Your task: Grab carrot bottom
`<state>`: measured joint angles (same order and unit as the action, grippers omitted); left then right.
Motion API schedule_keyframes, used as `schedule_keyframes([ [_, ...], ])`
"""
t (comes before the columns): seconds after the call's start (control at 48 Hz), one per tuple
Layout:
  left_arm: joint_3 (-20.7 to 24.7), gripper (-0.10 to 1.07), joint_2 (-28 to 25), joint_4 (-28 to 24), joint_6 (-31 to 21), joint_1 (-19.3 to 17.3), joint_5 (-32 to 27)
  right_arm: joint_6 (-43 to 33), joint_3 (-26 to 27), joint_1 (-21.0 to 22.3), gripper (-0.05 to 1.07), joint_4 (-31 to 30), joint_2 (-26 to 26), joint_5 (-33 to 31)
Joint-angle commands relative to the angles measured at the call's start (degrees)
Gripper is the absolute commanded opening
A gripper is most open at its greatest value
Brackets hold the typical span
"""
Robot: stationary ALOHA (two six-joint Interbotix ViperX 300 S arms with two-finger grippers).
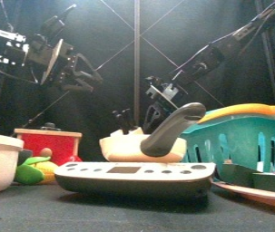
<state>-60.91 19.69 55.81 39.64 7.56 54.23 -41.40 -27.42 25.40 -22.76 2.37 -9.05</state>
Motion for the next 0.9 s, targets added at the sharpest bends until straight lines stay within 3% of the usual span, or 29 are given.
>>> schedule_keyframes([
  [0.0, -0.35, 0.92, 1.05, -0.26, -0.70, 0.44, -1.05, 0.09, 0.53, -0.18, 0.39, -0.26, -2.99, 0.35],
  [0.229, -1.23, 0.92, 1.14, -0.62, -1.14, 0.44, -6.42, 0.26, -2.72, -1.58, 0.39, -2.11, -7.73, 0.53],
  [0.396, -1.14, 0.92, 0.70, -1.23, -0.62, 0.00, -12.13, 0.26, -8.00, -2.90, 0.39, -4.13, -12.48, 3.08],
  [0.583, -0.35, 0.92, -1.49, -6.15, -0.53, -1.76, -18.11, 0.26, -15.56, -2.46, 0.39, -6.94, -18.46, 12.48],
  [0.875, 3.60, 0.92, -9.49, -13.36, -0.70, -2.72, -18.54, 0.35, -24.43, 0.18, 0.39, -9.40, -25.22, 29.53],
])
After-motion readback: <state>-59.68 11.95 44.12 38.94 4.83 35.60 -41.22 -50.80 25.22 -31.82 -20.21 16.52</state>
